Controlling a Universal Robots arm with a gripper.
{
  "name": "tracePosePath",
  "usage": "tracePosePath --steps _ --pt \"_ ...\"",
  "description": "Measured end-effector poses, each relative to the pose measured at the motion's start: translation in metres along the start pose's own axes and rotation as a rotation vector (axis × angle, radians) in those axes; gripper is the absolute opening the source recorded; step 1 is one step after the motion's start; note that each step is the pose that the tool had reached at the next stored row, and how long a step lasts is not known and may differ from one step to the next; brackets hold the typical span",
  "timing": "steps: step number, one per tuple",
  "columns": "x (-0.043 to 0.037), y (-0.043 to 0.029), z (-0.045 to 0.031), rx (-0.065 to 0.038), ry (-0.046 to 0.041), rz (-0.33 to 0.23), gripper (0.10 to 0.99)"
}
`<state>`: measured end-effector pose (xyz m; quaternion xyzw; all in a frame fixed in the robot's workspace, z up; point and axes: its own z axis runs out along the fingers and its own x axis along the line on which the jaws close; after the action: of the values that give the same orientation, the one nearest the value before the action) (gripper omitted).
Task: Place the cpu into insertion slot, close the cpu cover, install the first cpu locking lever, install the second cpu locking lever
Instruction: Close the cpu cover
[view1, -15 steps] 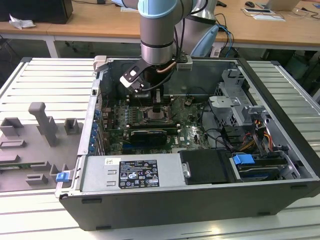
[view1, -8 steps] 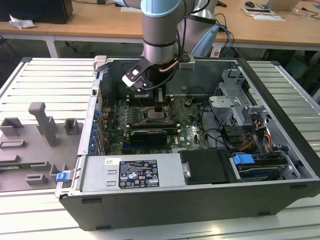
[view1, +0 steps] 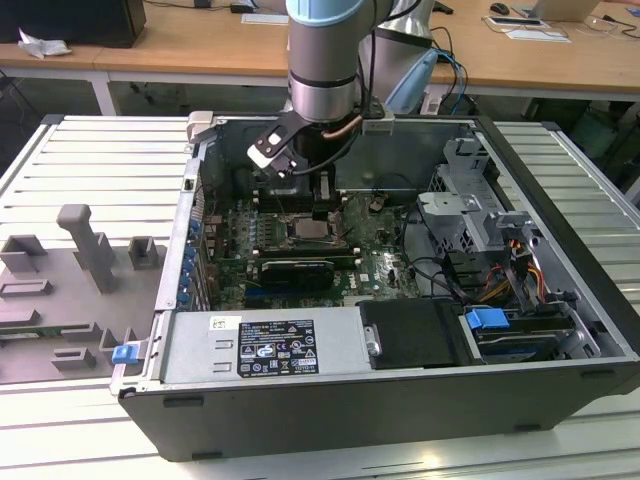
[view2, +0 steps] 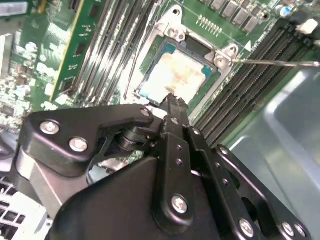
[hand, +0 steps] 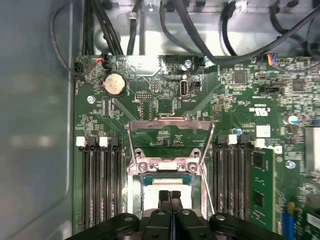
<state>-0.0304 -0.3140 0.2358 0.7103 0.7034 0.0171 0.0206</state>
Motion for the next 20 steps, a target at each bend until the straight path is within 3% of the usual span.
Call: tracePosePath --steps 2,4,7,9,12,15,20 --pt "-0.0001 0.0008 -0.0156 0.0 0.0 0.0 0.106" --pt "-0.0001 0.0014 -0.0242 0.0 -0.0001 0.0 0.106" --pt "0.0 0.0086 -0.024 0.001 0.0 0.0 0.106" --pt "0.0003 0.0212 -0.0234 0.004 -0.0001 0.0 0.106" --pt "0.0006 0.0277 -0.0315 0.005 -0.0012 0.0 0.106" --pt "0.001 0.0403 -0.031 0.008 -0.0012 0.0 0.106" --pt "0.0023 0.0653 -0.0294 0.022 -0.0007 -0.011 0.106"
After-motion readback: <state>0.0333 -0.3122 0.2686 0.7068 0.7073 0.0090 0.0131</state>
